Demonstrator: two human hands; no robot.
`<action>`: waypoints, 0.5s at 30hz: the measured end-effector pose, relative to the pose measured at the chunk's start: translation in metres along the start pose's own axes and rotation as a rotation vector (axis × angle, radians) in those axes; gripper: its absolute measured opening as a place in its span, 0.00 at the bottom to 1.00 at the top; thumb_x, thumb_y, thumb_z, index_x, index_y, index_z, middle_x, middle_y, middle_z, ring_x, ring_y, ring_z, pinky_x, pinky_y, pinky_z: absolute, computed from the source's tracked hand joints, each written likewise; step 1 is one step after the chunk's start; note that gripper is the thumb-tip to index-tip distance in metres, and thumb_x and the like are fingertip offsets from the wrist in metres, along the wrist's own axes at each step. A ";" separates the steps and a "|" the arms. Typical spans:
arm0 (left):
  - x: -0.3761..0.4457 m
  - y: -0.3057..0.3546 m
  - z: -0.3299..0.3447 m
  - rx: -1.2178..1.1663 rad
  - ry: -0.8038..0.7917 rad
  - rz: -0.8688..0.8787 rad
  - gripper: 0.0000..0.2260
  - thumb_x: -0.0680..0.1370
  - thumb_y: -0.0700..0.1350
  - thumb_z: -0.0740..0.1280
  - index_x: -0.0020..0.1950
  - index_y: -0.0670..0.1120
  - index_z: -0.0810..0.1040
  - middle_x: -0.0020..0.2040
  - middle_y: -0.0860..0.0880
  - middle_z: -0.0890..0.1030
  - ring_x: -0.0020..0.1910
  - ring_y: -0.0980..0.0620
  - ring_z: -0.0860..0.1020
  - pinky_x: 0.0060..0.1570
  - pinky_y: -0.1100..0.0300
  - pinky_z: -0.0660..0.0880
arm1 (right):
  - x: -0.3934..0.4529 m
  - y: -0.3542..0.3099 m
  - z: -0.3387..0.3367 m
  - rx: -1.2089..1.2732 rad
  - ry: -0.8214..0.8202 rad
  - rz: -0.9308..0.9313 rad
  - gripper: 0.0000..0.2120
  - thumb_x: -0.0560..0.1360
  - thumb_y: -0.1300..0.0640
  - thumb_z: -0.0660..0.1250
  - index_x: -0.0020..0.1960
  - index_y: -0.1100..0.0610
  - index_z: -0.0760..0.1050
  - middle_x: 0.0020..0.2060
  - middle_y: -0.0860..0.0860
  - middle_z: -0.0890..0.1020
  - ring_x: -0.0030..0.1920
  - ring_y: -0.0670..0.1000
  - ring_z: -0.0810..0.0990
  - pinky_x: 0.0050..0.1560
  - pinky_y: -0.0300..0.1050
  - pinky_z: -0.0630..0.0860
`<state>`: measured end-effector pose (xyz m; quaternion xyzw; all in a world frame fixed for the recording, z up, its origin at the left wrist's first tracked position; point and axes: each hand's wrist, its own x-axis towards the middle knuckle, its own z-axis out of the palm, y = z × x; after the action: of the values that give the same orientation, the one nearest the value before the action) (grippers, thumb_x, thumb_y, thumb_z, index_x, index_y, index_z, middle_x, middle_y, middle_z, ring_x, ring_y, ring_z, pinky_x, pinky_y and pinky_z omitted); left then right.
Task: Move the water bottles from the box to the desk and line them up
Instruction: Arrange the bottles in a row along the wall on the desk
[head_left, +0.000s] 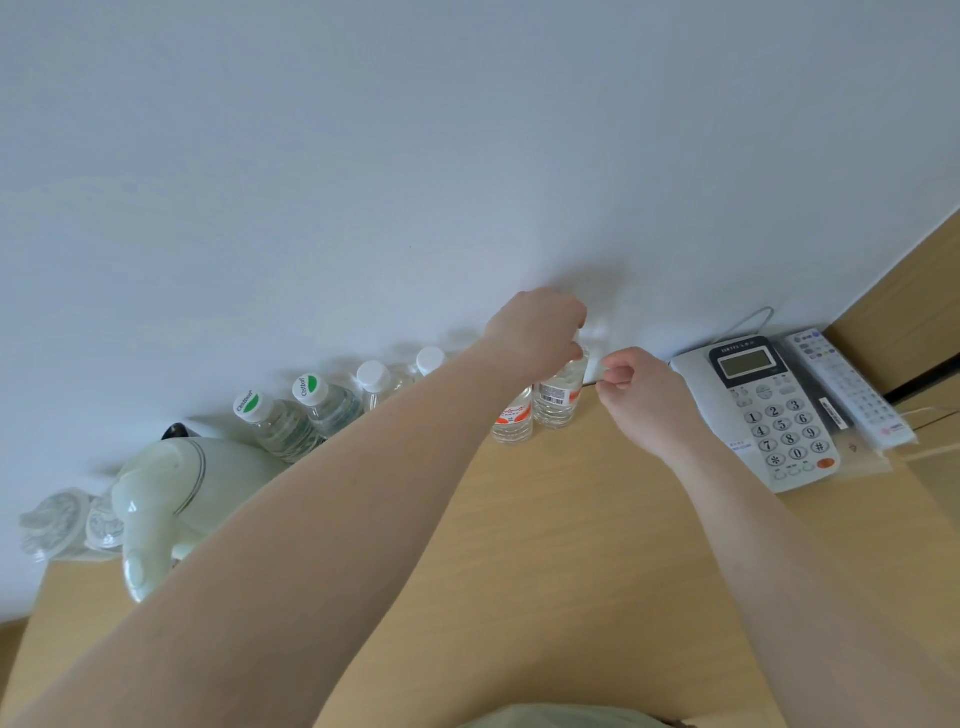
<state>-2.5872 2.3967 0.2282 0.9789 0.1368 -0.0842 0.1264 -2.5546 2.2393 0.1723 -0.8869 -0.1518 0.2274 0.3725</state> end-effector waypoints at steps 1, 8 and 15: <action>0.001 0.000 0.000 -0.003 -0.009 0.004 0.17 0.80 0.50 0.68 0.70 0.50 0.76 0.65 0.47 0.77 0.66 0.45 0.74 0.56 0.54 0.72 | 0.000 0.001 0.000 -0.001 -0.002 0.001 0.16 0.80 0.58 0.63 0.67 0.54 0.73 0.60 0.49 0.80 0.51 0.46 0.75 0.39 0.33 0.66; 0.001 -0.002 -0.002 0.012 -0.041 0.039 0.18 0.81 0.42 0.66 0.71 0.53 0.76 0.66 0.49 0.77 0.65 0.46 0.75 0.54 0.55 0.72 | -0.002 0.002 0.001 0.026 -0.027 0.015 0.18 0.80 0.57 0.64 0.69 0.54 0.72 0.61 0.49 0.79 0.52 0.47 0.75 0.42 0.39 0.69; 0.001 -0.006 0.000 0.016 -0.052 0.053 0.19 0.81 0.39 0.63 0.70 0.53 0.76 0.67 0.49 0.76 0.66 0.46 0.74 0.61 0.49 0.75 | -0.005 0.001 0.002 -0.010 -0.053 0.000 0.18 0.80 0.57 0.63 0.70 0.53 0.71 0.62 0.48 0.79 0.51 0.47 0.75 0.37 0.30 0.66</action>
<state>-2.5885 2.4026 0.2264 0.9807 0.1067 -0.1072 0.1242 -2.5594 2.2378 0.1718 -0.8823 -0.1625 0.2502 0.3640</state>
